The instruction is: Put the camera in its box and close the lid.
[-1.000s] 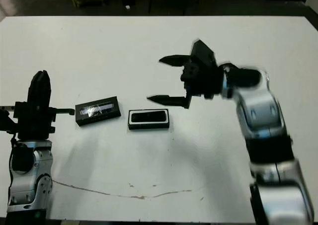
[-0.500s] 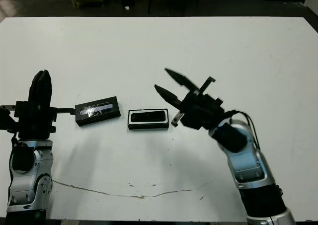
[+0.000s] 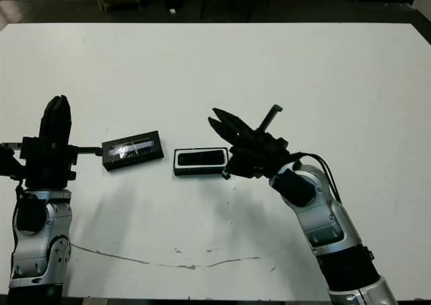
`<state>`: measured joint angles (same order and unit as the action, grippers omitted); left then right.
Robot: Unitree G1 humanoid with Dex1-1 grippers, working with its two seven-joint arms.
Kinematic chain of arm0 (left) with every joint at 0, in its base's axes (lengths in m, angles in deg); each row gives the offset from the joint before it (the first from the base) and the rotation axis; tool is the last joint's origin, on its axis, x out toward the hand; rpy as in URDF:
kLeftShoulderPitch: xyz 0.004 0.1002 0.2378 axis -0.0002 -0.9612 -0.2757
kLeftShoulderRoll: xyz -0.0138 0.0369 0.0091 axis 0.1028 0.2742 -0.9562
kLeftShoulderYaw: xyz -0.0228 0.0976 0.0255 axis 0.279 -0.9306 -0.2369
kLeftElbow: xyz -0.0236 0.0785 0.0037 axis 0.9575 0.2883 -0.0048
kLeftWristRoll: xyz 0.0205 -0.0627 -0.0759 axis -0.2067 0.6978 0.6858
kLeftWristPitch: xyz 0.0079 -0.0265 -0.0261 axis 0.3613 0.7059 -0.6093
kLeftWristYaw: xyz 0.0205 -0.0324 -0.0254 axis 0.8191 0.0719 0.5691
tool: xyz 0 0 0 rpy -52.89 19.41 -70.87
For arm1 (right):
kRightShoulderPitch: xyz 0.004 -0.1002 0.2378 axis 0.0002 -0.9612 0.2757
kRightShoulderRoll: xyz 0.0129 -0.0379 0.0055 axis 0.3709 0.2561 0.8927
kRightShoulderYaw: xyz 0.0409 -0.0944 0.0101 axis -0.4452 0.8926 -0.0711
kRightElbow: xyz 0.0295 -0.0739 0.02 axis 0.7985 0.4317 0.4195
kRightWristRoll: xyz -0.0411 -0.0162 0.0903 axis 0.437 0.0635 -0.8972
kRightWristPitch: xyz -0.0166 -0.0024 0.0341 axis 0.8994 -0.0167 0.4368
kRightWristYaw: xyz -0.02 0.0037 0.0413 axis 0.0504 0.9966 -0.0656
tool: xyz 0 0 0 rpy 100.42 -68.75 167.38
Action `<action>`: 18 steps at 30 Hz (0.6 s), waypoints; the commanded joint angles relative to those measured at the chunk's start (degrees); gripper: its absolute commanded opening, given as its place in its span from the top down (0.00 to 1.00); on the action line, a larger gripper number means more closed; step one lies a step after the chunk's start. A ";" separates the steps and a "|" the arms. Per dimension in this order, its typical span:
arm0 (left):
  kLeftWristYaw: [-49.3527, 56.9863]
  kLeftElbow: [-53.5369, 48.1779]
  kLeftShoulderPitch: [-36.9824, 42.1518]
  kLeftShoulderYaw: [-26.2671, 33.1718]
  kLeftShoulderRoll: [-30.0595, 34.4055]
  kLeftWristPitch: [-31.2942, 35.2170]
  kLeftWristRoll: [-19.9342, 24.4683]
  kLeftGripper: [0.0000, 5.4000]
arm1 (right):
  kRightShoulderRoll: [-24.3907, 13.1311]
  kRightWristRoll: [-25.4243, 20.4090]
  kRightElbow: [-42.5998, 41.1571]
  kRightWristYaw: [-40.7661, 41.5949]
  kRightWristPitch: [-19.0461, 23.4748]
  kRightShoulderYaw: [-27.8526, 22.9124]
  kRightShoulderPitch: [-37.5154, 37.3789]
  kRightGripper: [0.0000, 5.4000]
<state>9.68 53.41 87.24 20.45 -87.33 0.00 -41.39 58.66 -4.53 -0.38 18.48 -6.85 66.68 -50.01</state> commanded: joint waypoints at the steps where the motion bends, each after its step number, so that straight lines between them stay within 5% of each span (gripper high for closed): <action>1: 0.18 0.45 -0.88 0.08 0.12 0.56 -0.13 1.00 | -0.68 0.07 0.40 1.85 2.54 1.11 0.40 1.00; 18: -0.39 1.41 -0.87 0.35 0.12 -0.73 0.11 1.00 | 1.68 -12.41 1.68 7.42 16.92 1.02 -1.57 1.00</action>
<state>9.43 53.75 87.22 20.50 -87.33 -0.67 -41.28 60.46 -16.64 0.90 25.40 7.95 67.84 -50.09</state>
